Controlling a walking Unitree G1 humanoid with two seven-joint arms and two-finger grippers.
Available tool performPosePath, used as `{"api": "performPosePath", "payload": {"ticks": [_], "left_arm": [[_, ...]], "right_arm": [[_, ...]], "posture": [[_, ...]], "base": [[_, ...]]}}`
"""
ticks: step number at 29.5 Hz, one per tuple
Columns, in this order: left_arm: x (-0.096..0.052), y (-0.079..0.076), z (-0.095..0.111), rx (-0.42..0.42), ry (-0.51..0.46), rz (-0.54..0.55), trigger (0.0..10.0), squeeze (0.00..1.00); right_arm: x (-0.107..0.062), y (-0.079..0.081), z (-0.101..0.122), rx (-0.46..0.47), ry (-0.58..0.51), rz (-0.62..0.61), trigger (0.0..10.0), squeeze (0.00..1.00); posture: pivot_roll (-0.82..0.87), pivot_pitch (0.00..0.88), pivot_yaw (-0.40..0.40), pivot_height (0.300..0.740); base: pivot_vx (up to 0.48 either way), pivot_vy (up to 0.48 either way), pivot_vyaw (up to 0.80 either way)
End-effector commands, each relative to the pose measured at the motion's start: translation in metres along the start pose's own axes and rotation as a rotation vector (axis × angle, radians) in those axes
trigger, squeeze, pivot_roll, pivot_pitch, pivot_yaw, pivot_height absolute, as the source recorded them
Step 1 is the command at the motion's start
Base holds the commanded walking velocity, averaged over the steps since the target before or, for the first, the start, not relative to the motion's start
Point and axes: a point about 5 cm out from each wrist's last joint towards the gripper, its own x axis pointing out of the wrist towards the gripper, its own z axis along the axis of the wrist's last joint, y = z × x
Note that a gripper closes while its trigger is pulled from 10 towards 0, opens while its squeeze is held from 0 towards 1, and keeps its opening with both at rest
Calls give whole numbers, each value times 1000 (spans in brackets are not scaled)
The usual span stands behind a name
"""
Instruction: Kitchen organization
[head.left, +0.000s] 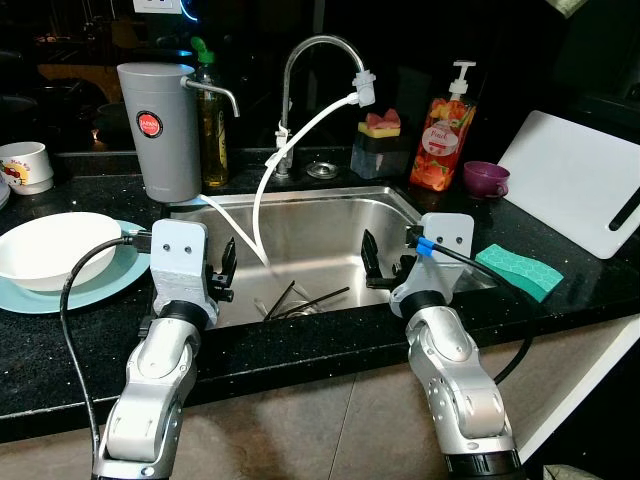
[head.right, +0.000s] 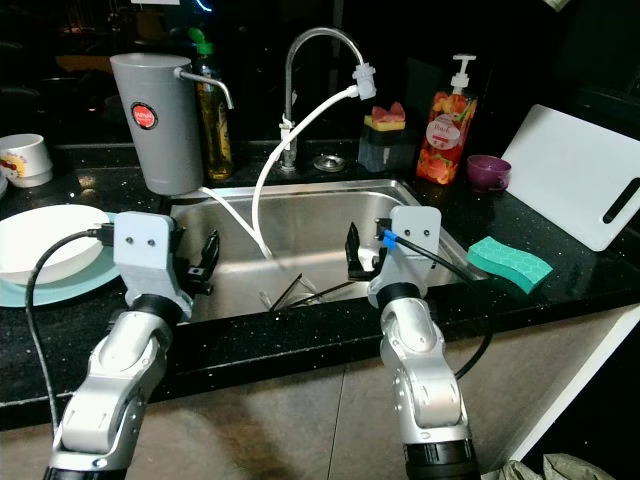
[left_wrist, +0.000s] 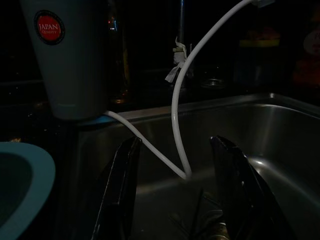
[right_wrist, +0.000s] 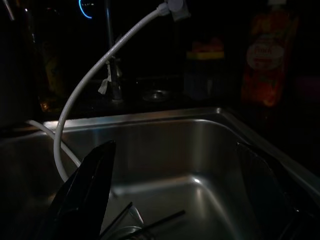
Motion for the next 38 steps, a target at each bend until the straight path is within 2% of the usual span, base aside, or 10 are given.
{"api": "performPosePath", "payload": {"ticks": [1,17,38], "left_arm": [[1,-1,2,-2,-5,-3,10000,0],[-2,-1,2,-2,-9,8,10000,0],[2,-4,6,-8,-17,-6,10000,0]], "right_arm": [[0,1,-1,8,3,0,10000,0],[3,-1,0,1,2,9,10000,0],[1,-2,0,5,1,-2,10000,0]], "posture": [[138,73,-81,740],[150,68,-93,740],[144,84,-86,740]], "base": [[0,0,0],[0,0,0],[0,0,0]]}}
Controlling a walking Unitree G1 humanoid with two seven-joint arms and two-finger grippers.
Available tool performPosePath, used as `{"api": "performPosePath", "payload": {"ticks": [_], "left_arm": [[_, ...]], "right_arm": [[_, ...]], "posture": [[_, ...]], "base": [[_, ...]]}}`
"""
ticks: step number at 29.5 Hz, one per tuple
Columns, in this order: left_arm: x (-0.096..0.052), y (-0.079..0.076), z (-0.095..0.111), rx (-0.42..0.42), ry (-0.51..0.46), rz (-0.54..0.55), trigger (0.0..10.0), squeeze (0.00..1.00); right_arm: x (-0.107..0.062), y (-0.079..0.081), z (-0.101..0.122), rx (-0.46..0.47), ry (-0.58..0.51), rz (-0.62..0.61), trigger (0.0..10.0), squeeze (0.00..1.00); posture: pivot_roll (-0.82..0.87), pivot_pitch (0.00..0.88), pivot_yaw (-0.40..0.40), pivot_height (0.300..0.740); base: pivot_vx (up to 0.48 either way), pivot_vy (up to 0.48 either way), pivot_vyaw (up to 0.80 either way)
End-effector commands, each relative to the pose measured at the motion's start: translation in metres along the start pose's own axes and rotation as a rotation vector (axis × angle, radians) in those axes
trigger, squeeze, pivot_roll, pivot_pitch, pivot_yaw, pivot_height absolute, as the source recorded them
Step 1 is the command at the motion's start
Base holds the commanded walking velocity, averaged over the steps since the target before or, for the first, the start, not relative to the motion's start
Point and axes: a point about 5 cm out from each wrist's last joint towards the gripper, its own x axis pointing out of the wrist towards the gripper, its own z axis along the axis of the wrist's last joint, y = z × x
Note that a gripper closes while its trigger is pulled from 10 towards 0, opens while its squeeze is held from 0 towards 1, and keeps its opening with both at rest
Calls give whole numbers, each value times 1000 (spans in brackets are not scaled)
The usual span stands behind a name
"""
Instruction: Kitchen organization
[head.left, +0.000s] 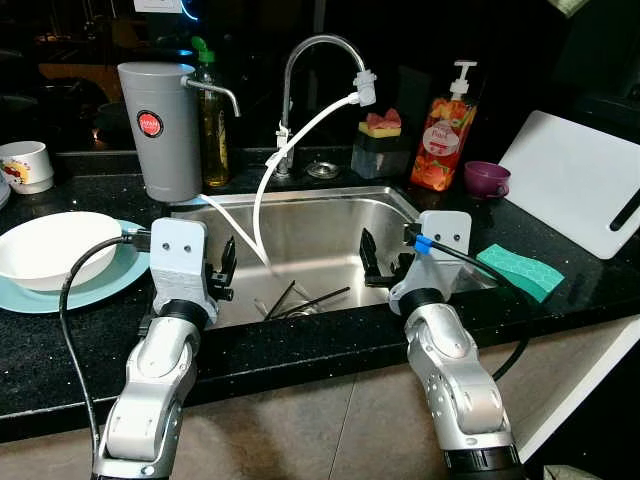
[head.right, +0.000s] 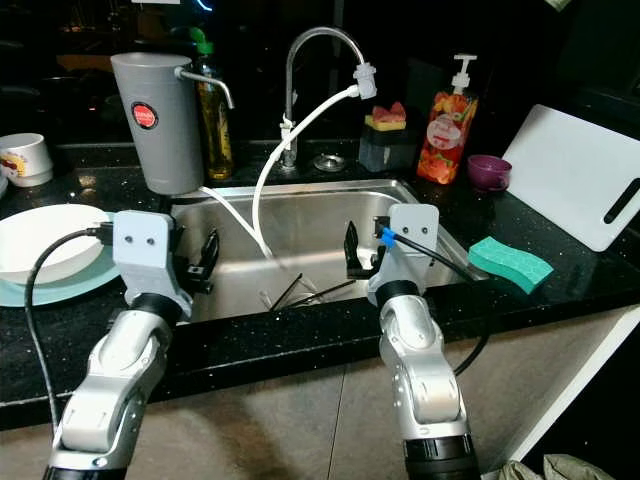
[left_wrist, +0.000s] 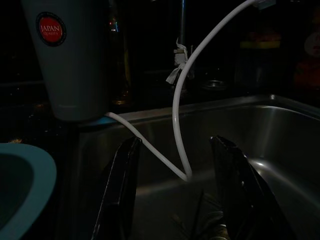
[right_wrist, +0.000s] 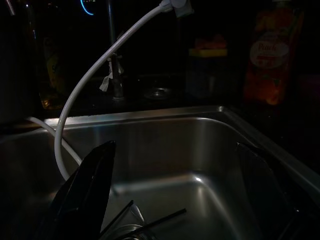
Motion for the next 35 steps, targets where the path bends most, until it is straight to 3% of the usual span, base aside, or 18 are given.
{"api": "performPosePath", "payload": {"ticks": [1,35], "left_arm": [[1,-4,4,-8,-10,-6,10000,0],[1,-5,4,-11,-9,-11,10000,0]], "right_arm": [[0,-1,2,8,-10,-7,10000,0],[-2,-2,1,6,-5,-16,10000,0]], "posture": [[144,84,-86,740],[142,91,-79,740]], "base": [[0,0,0],[0,0,0]]}}
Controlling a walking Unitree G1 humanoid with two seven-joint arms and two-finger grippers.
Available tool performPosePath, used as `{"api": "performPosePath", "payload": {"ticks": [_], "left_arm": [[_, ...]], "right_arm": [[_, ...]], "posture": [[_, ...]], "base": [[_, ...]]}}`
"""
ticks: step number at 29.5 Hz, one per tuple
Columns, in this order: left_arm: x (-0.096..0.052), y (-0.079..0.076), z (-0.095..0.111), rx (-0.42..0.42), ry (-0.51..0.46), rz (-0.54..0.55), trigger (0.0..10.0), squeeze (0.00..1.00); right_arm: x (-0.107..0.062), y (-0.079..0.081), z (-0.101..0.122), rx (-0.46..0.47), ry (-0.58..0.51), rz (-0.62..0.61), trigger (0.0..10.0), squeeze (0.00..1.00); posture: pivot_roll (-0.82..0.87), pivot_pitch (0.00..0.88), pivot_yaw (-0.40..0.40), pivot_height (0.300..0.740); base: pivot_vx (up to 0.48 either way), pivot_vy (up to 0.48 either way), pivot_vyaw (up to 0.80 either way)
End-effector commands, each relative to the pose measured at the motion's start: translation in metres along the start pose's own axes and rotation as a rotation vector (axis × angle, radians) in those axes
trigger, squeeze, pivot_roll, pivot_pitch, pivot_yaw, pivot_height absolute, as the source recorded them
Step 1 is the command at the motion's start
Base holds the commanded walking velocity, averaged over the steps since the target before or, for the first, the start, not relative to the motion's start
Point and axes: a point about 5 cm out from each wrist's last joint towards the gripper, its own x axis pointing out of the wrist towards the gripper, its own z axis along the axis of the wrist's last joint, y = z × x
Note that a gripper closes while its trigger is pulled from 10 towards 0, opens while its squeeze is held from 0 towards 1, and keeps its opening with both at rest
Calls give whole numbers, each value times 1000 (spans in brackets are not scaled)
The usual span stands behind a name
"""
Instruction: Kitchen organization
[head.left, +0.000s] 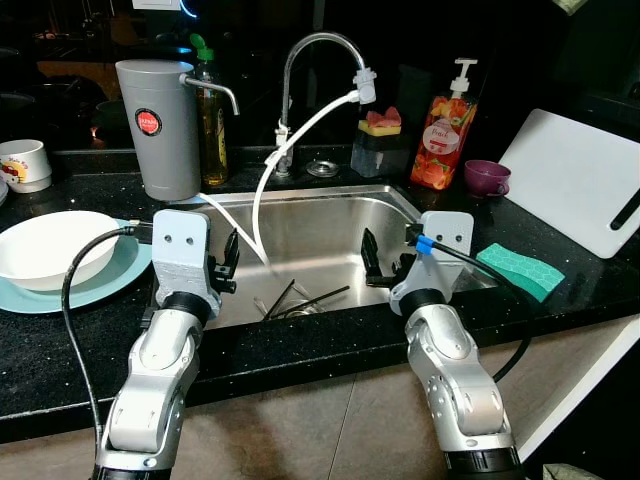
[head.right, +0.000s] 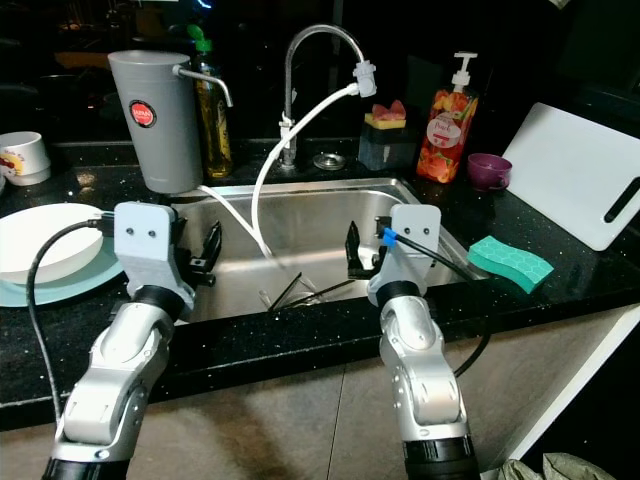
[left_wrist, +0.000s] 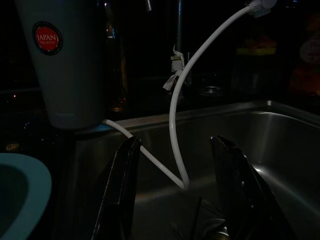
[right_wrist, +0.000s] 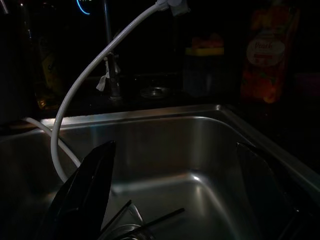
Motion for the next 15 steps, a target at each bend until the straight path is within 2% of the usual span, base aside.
{"api": "performPosePath", "payload": {"ticks": [1,9,15], "left_arm": [[-3,-3,-2,-7,13,-3,10000,0],[-1,-3,-1,-6,8,0,10000,0],[-5,-2,-3,-8,15,7,10000,0]], "right_arm": [[0,-2,1,3,-4,-4,10000,0],[1,-1,2,8,-8,-2,10000,0],[1,0,1,4,-10,8,10000,0]], "posture": [[142,91,-79,740],[145,87,-84,740],[144,78,-80,740]], "base": [[0,0,0],[0,0,0],[0,0,0]]}}
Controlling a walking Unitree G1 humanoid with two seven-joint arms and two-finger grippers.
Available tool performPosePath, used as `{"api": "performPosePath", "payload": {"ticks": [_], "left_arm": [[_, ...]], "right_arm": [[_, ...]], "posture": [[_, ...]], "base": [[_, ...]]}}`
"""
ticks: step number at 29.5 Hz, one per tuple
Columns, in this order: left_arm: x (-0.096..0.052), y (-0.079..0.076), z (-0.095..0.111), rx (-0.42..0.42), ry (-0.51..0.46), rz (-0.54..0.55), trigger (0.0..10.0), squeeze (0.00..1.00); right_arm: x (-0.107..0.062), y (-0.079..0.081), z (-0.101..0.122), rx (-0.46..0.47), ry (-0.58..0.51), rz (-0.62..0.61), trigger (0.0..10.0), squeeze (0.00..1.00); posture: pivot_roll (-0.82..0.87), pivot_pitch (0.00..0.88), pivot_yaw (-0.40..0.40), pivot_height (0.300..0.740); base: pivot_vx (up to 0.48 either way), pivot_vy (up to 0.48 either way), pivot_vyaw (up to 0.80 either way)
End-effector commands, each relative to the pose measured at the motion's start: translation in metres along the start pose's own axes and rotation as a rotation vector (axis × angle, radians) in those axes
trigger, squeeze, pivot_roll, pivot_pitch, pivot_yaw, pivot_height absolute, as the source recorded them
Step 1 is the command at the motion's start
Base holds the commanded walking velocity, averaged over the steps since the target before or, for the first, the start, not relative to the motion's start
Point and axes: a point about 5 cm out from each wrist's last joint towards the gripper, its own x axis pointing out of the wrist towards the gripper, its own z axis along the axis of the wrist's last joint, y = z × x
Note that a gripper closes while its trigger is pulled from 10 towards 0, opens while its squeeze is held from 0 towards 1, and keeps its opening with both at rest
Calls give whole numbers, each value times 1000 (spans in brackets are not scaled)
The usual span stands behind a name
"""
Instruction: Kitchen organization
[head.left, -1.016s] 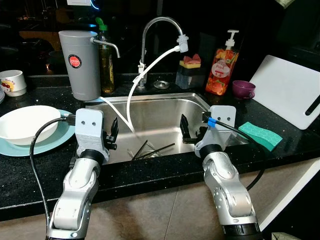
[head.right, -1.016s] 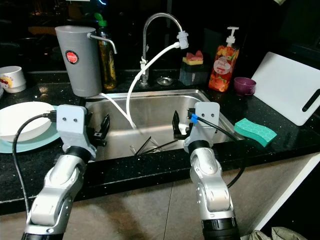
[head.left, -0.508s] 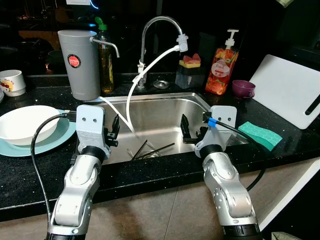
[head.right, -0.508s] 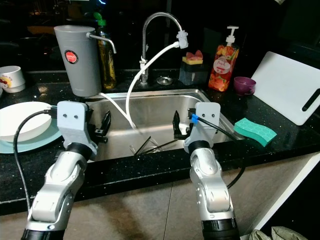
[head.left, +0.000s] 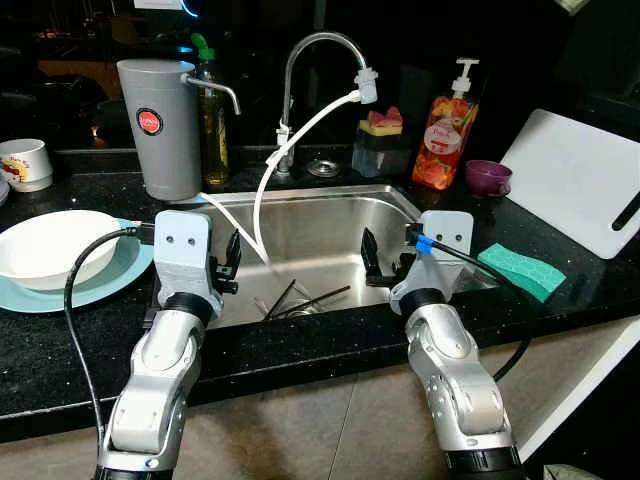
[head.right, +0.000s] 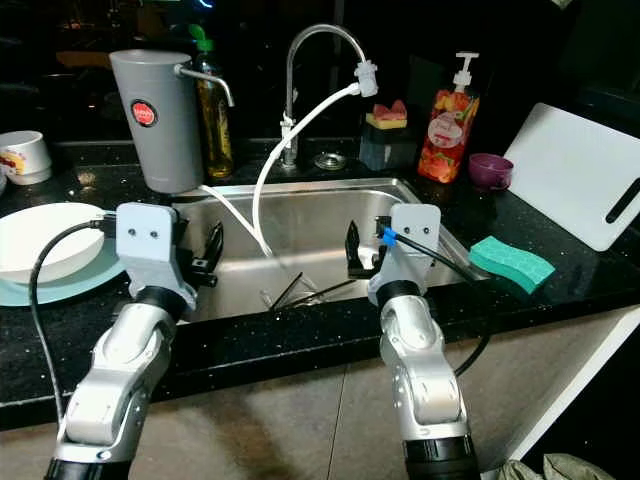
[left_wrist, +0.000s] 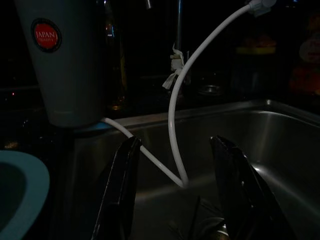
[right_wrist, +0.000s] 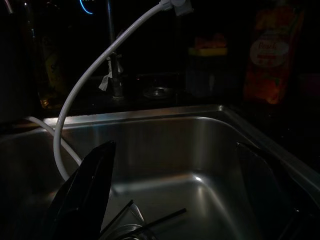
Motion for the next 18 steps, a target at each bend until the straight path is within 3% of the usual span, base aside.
{"api": "performPosePath", "payload": {"ticks": [1,8,18], "left_arm": [[-4,-2,-3,-5,15,2,10000,0],[3,-6,-1,-12,7,-15,10000,0],[-1,-3,0,-3,7,-5,10000,0]], "right_arm": [[1,-1,2,7,-14,-8,10000,0],[-1,-2,3,3,-16,-13,10000,0],[2,1,2,15,-12,-1,10000,0]], "posture": [[134,82,-72,740],[127,84,-66,740],[149,90,-81,740]], "base": [[0,0,0],[0,0,0],[0,0,0]]}}
